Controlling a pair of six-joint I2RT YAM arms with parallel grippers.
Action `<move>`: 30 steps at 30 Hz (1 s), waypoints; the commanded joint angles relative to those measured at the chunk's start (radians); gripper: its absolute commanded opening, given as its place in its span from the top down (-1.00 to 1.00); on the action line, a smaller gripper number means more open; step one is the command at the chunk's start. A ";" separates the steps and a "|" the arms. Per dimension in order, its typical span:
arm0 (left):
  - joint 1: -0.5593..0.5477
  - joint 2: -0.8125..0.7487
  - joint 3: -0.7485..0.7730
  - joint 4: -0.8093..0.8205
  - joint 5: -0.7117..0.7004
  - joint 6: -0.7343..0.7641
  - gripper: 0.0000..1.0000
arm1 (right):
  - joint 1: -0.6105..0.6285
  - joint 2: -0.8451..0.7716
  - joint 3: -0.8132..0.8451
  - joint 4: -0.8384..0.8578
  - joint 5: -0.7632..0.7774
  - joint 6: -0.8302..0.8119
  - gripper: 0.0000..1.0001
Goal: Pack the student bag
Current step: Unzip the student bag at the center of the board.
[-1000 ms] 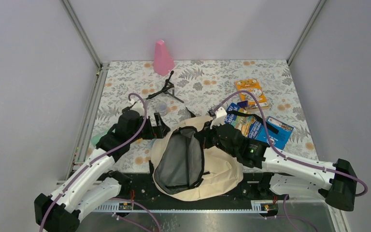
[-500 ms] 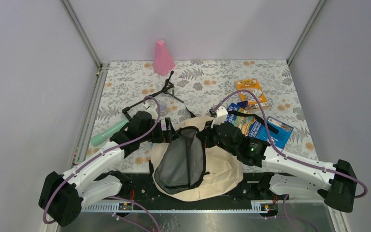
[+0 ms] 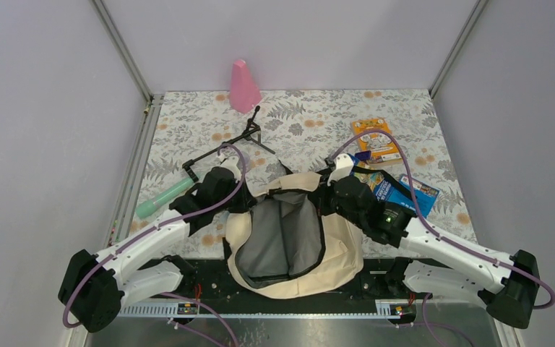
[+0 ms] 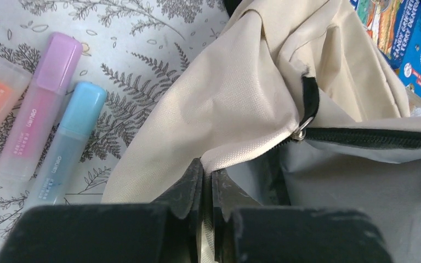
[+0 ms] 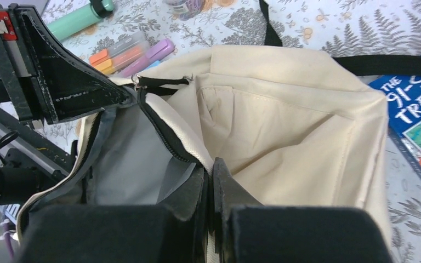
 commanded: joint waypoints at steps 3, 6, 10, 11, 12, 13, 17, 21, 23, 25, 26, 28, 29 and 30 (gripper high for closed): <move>0.073 0.035 0.058 -0.025 -0.126 0.023 1.00 | -0.049 -0.127 0.094 -0.076 0.204 -0.094 1.00; 0.115 0.045 0.068 -0.012 -0.116 0.027 1.00 | -0.054 -0.160 0.107 -0.110 0.250 -0.120 1.00; 0.171 0.060 0.084 0.003 -0.108 0.034 1.00 | -0.059 -0.195 0.117 -0.146 0.314 -0.155 1.00; 0.186 0.066 0.087 0.005 -0.104 0.034 1.00 | -0.062 -0.201 0.120 -0.152 0.328 -0.161 1.00; 0.202 0.070 0.089 0.009 -0.098 0.034 1.00 | -0.065 -0.205 0.123 -0.160 0.342 -0.168 1.00; 0.215 0.075 0.090 0.018 -0.091 0.034 1.00 | -0.071 -0.209 0.125 -0.164 0.354 -0.174 1.00; 0.264 0.092 0.091 0.026 -0.092 0.032 1.00 | -0.096 -0.220 0.132 -0.186 0.385 -0.188 1.00; 0.320 0.086 0.076 0.026 -0.107 0.023 1.00 | -0.125 -0.241 0.139 -0.220 0.416 -0.186 1.00; 0.339 0.076 0.065 0.028 -0.121 0.018 1.00 | -0.134 -0.257 0.134 -0.224 0.418 -0.184 1.00; 0.351 0.067 0.054 0.032 -0.125 0.009 1.00 | -0.137 -0.268 0.131 -0.231 0.420 -0.178 1.00; 0.352 0.063 0.051 0.038 -0.119 0.006 1.00 | -0.138 -0.272 0.129 -0.230 0.415 -0.177 1.00; 0.352 0.056 0.042 0.057 -0.082 0.004 1.00 | -0.138 -0.271 0.124 -0.223 0.383 -0.172 1.00; 0.352 0.054 0.040 0.067 -0.061 0.007 1.00 | -0.138 -0.269 0.120 -0.213 0.359 -0.173 1.00; 0.351 0.051 0.041 0.069 -0.037 0.010 1.00 | -0.138 -0.266 0.113 -0.198 0.331 -0.170 1.00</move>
